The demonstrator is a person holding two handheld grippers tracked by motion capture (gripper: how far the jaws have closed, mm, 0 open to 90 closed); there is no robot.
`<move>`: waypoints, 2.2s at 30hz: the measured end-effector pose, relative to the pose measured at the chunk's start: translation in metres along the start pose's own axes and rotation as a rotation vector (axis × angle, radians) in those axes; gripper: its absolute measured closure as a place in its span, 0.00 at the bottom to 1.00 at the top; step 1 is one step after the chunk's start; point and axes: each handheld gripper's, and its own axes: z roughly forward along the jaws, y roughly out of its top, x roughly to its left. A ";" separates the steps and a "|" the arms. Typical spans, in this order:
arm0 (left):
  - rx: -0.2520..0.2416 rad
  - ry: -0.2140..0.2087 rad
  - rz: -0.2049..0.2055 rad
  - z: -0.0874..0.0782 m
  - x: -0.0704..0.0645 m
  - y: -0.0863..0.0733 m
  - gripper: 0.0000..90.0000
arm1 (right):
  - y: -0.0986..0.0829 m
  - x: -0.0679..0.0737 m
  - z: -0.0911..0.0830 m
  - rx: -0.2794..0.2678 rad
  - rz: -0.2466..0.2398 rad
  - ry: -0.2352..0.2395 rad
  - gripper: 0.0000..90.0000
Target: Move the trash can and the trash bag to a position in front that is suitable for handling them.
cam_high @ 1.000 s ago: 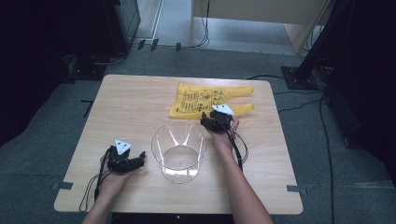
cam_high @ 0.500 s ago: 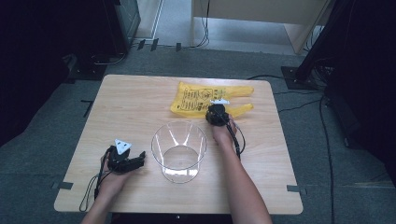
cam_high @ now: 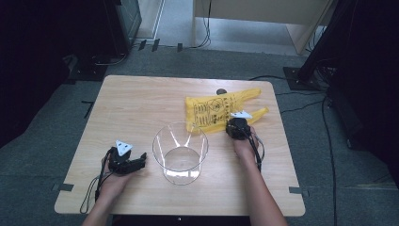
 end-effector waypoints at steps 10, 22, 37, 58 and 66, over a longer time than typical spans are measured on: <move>0.001 0.002 -0.001 0.000 0.000 0.000 0.26 | 0.013 0.019 -0.032 -0.119 0.083 0.016 0.52; -0.001 -0.004 -0.008 0.000 0.000 0.000 0.26 | 0.003 0.073 0.000 0.027 -0.028 0.083 0.44; 0.000 0.002 -0.004 0.000 0.000 0.000 0.26 | -0.056 -0.007 -0.057 -0.002 -0.093 0.176 0.39; 0.000 0.000 -0.009 0.000 0.000 0.000 0.26 | -0.009 0.003 -0.058 -0.118 0.352 -0.222 0.21; -0.006 -0.010 -0.018 -0.001 0.002 -0.001 0.26 | -0.019 0.005 -0.017 -0.026 0.429 -0.399 0.21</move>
